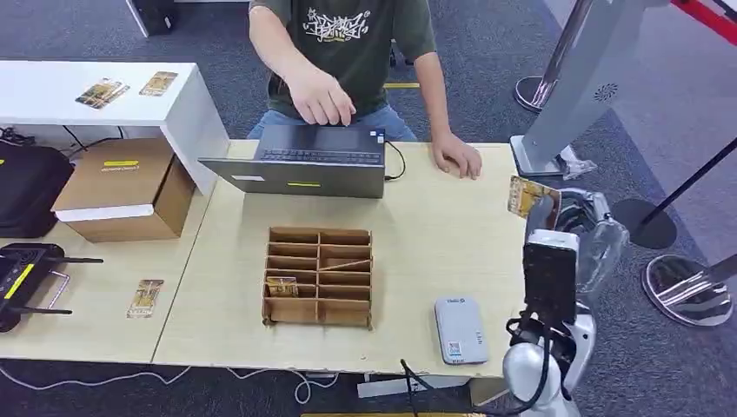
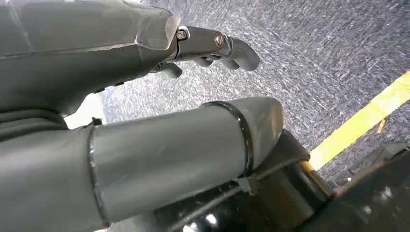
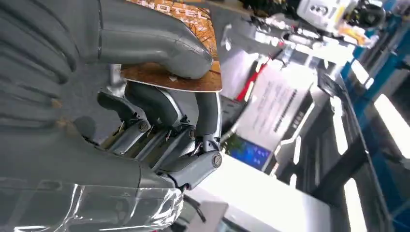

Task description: Pass the card to the sensor for recognition and then transmit it.

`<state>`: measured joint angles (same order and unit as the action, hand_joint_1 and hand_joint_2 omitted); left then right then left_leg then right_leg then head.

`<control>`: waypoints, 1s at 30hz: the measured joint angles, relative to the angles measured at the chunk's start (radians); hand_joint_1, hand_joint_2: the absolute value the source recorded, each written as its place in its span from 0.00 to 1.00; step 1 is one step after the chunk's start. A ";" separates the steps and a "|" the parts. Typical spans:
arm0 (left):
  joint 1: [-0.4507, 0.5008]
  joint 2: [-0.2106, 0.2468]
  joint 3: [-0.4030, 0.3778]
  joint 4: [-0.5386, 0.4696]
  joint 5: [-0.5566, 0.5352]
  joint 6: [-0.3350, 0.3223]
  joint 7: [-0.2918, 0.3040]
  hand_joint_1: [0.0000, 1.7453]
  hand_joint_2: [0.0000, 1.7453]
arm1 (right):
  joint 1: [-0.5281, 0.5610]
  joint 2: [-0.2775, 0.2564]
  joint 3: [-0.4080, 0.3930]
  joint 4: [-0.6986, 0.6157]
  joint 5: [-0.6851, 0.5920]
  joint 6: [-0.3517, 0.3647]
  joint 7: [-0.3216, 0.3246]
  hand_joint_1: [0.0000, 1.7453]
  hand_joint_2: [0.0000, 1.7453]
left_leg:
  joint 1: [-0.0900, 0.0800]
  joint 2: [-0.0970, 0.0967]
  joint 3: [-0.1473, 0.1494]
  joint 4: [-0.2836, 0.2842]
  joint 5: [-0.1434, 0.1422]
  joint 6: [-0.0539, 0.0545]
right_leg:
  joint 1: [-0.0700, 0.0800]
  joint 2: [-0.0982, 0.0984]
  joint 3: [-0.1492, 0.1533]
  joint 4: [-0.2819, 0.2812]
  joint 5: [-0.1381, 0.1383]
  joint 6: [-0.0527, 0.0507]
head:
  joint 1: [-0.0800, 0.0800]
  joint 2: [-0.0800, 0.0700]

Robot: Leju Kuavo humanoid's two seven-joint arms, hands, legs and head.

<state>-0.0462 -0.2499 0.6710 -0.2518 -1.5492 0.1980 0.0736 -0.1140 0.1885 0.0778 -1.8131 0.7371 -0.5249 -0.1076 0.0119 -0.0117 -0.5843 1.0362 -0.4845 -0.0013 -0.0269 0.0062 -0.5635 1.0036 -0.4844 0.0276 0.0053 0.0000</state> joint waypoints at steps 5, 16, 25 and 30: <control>-0.008 -0.002 -0.032 0.000 0.000 -0.011 0.007 0.00 0.00 | -0.081 0.002 0.002 0.034 0.117 0.024 0.018 1.00 1.00 | 0.000 0.000 0.000 0.000 0.000 0.000 | 0.000 0.000 0.000 0.000 0.001 0.000 | 0.000 0.000; -0.026 -0.002 -0.110 0.000 0.000 -0.030 0.008 0.00 0.00 | -0.400 0.002 0.139 0.350 0.570 0.089 0.105 1.00 1.00 | 0.000 0.000 0.000 0.000 0.003 -0.001 | 0.000 0.000 0.000 0.001 0.002 -0.001 | 0.000 0.000; -0.033 0.001 -0.182 0.000 0.000 -0.053 0.011 0.00 0.00 | -0.590 0.002 0.279 0.599 0.740 0.076 0.150 1.00 1.00 | 0.000 0.000 0.000 0.000 0.003 -0.001 | 0.000 0.000 0.000 0.001 0.002 -0.001 | 0.000 0.000; -0.043 0.005 -0.215 0.000 0.000 -0.073 0.017 0.00 0.00 | -0.641 0.009 0.315 0.698 0.744 0.058 0.151 1.00 1.00 | 0.000 0.000 0.000 0.000 0.003 -0.001 | 0.000 0.000 0.000 0.001 0.002 -0.001 | 0.000 0.000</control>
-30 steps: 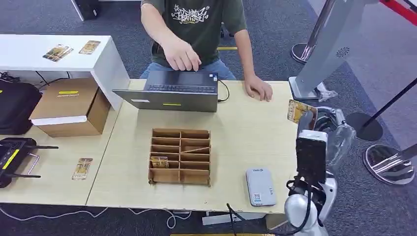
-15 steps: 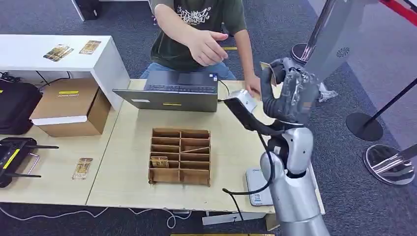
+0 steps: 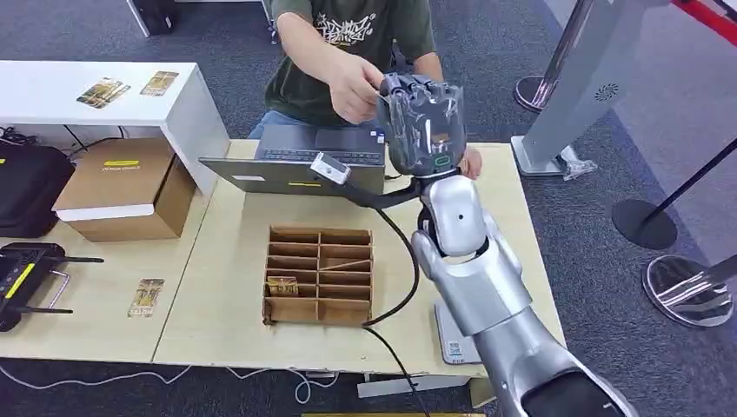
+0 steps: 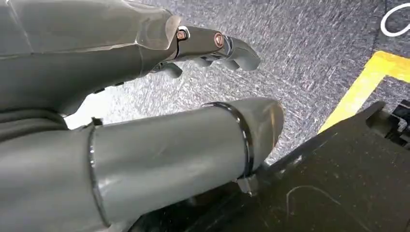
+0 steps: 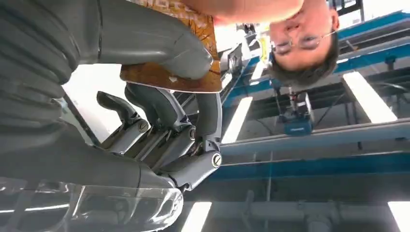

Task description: Pass the card to the sensor for recognition and then transmit it.

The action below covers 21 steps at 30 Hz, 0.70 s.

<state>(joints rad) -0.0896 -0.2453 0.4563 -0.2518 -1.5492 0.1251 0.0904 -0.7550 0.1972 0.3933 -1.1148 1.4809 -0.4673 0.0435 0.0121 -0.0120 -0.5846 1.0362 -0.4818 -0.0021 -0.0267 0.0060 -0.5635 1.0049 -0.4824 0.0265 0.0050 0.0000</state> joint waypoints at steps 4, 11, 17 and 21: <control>-0.004 0.001 -0.007 0.000 0.001 -0.003 0.002 0.00 0.00 | -0.028 0.013 0.016 0.056 0.000 -0.011 -0.002 1.00 1.00 | 0.000 0.000 0.000 0.000 0.000 0.000 | 0.000 0.000 0.000 0.000 0.000 0.000 | 0.000 0.000; -0.004 0.005 -0.008 0.000 0.003 -0.003 0.003 0.00 0.00 | -0.048 0.032 0.033 0.131 -0.001 -0.019 0.001 0.00 1.00 | 0.000 0.000 0.000 0.000 0.000 0.000 | 0.000 0.000 0.000 0.000 0.000 0.000 | 0.000 0.000; -0.003 0.008 -0.008 0.000 0.004 -0.003 0.003 0.00 0.00 | -0.053 0.037 0.039 0.158 0.000 -0.014 0.008 0.00 1.00 | 0.000 0.000 0.000 0.000 0.000 0.000 | 0.000 0.000 0.000 0.000 0.000 0.000 | 0.000 0.000; -0.002 0.008 -0.008 0.000 0.004 -0.005 0.009 0.00 0.00 | -0.054 0.037 0.042 0.170 0.000 -0.005 0.015 0.00 1.00 | 0.000 0.000 0.000 0.000 0.000 0.000 | 0.000 0.000 0.000 0.000 0.000 0.000 | 0.000 0.000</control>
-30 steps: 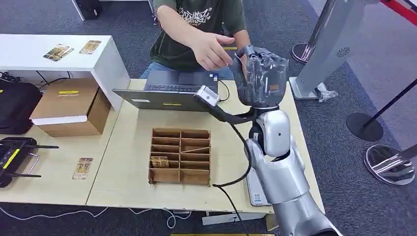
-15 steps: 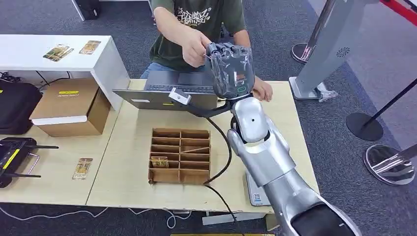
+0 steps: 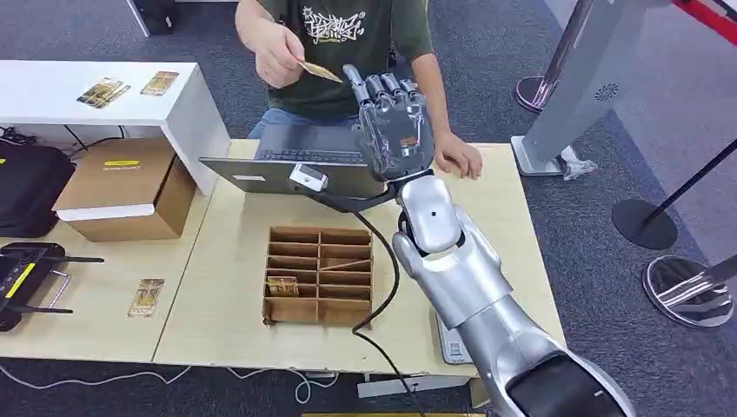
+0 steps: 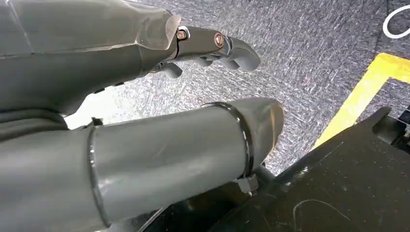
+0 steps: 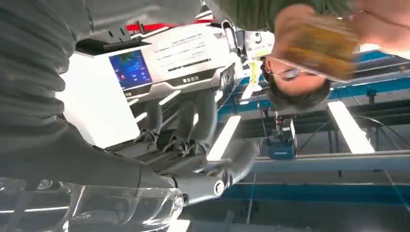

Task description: Pass the card to the sensor for recognition and then transmit it.

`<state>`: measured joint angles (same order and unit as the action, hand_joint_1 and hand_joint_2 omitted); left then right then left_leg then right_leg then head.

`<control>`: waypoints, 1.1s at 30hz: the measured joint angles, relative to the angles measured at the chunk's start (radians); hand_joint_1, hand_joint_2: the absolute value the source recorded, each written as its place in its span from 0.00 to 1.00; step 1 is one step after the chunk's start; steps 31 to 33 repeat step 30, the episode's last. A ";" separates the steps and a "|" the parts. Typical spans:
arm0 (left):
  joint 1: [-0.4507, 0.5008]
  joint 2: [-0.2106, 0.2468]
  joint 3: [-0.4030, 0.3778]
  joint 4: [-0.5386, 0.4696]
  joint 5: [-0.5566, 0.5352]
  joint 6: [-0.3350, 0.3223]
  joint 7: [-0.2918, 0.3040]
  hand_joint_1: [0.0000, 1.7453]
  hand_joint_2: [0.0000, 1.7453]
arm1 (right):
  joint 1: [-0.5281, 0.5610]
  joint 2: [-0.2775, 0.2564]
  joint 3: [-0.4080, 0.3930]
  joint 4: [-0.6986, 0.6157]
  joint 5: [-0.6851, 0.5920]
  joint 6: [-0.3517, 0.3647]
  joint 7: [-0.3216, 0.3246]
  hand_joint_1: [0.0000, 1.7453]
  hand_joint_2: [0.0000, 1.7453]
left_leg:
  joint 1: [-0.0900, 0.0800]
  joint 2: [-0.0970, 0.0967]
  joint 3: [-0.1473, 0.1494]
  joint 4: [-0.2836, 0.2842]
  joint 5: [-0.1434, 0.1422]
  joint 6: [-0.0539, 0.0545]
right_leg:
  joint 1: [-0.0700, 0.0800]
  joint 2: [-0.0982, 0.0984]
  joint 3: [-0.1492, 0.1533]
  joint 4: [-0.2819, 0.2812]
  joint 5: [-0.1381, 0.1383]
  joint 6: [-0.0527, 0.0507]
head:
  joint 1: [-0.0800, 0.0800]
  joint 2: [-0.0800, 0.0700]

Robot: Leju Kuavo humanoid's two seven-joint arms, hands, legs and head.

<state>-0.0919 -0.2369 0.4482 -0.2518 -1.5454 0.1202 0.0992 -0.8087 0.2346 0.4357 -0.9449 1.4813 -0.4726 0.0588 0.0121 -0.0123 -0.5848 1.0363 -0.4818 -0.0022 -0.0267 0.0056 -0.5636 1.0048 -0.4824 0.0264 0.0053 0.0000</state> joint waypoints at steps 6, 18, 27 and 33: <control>0.000 0.000 -0.010 0.000 -0.002 -0.005 0.005 0.00 0.00 | 0.003 0.000 0.001 0.003 0.000 0.005 0.011 0.00 1.00 | 0.000 0.000 0.000 0.000 0.000 0.000 | 0.000 0.000 0.000 0.000 0.000 0.000 | 0.000 0.000; 0.008 0.002 -0.015 0.000 0.018 0.013 0.013 0.00 0.00 | 0.173 -0.029 0.001 -0.202 0.001 -0.019 0.023 0.00 1.00 | 0.000 0.000 0.000 0.000 0.000 0.000 | 0.000 0.000 -0.001 0.000 0.000 0.000 | 0.000 0.000; 0.036 0.011 -0.011 0.000 0.056 0.052 0.013 0.00 0.00 | 0.444 -0.098 -0.056 -0.522 -0.001 -0.115 0.012 0.00 1.00 | 0.000 0.000 0.000 0.000 -0.001 0.000 | 0.000 0.000 -0.001 -0.001 -0.001 0.000 | 0.000 0.000; 0.043 0.013 -0.005 0.000 0.064 0.062 0.013 0.00 0.00 | 0.530 -0.111 -0.087 -0.600 0.000 -0.137 0.000 0.00 1.00 | 0.000 0.000 0.000 0.000 -0.001 0.000 | 0.000 0.000 -0.001 -0.001 -0.001 0.000 | 0.000 0.000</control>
